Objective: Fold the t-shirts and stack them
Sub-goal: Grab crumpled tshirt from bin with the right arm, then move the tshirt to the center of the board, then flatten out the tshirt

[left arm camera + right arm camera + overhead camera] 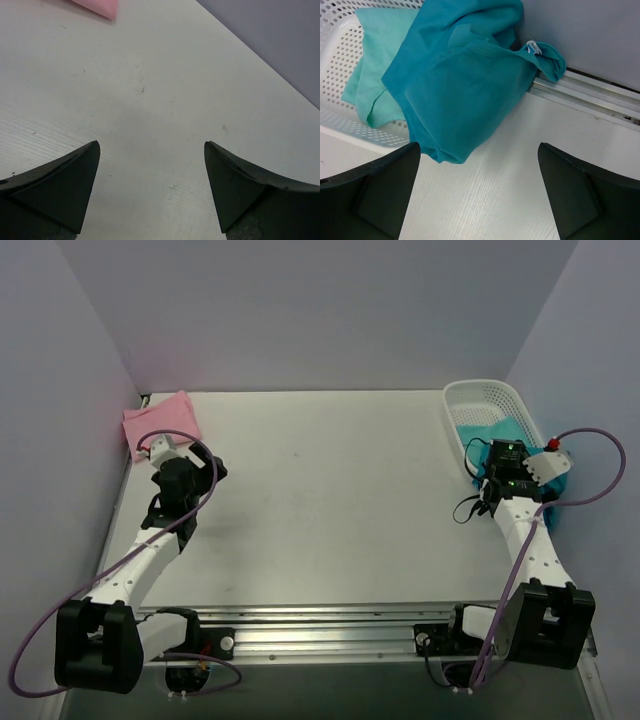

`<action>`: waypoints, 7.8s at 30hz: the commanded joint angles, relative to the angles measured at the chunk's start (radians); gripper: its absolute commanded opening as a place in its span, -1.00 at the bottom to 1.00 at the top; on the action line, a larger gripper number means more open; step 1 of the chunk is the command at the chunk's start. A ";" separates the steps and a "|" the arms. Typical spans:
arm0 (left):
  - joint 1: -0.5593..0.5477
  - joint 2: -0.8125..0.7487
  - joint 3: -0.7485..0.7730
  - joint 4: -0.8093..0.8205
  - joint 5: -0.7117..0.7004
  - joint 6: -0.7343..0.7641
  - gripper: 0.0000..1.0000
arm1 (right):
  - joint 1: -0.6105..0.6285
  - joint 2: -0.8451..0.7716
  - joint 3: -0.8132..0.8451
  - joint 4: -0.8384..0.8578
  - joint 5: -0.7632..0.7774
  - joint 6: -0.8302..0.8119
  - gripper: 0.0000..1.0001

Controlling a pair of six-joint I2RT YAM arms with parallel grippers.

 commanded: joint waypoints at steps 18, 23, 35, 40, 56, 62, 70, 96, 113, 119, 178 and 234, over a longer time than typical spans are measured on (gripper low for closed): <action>0.022 -0.006 -0.026 0.082 0.070 -0.062 0.88 | -0.474 0.096 -0.041 0.173 -0.362 0.005 1.00; 0.022 0.000 -0.026 0.081 0.065 -0.060 0.88 | -0.476 0.165 -0.048 0.248 -0.433 0.037 0.99; 0.022 -0.009 -0.029 0.070 0.047 -0.051 0.88 | -0.390 0.242 -0.001 0.301 -0.436 0.065 0.97; 0.022 -0.011 -0.035 0.078 0.042 -0.051 0.88 | -0.388 0.283 0.004 0.314 -0.416 0.062 0.95; 0.024 0.071 -0.021 0.127 0.082 -0.063 0.88 | -0.398 0.285 -0.001 0.344 -0.407 0.051 -1.00; 0.024 0.072 -0.022 0.136 0.090 -0.066 0.89 | -0.284 0.131 0.014 0.278 -0.369 0.051 -1.00; 0.024 0.046 -0.025 0.115 0.065 -0.068 0.89 | 0.332 -0.064 0.117 0.235 -0.172 0.106 -1.00; -0.049 -0.014 -0.006 0.132 0.168 -0.074 0.89 | 0.897 0.084 0.206 0.198 0.084 -0.101 1.00; -0.114 0.667 0.399 0.296 0.461 0.070 0.89 | 0.885 0.323 0.148 0.374 -0.151 -0.089 1.00; -0.116 0.787 0.496 0.305 0.504 0.055 0.93 | 0.857 0.302 0.096 0.390 -0.158 -0.092 1.00; -0.185 0.782 0.531 0.035 0.461 0.210 -0.24 | 0.728 0.258 0.010 0.406 -0.214 -0.069 1.00; -0.195 0.320 0.501 -0.065 0.204 0.164 0.69 | 0.852 0.106 0.029 0.397 -0.197 -0.064 0.99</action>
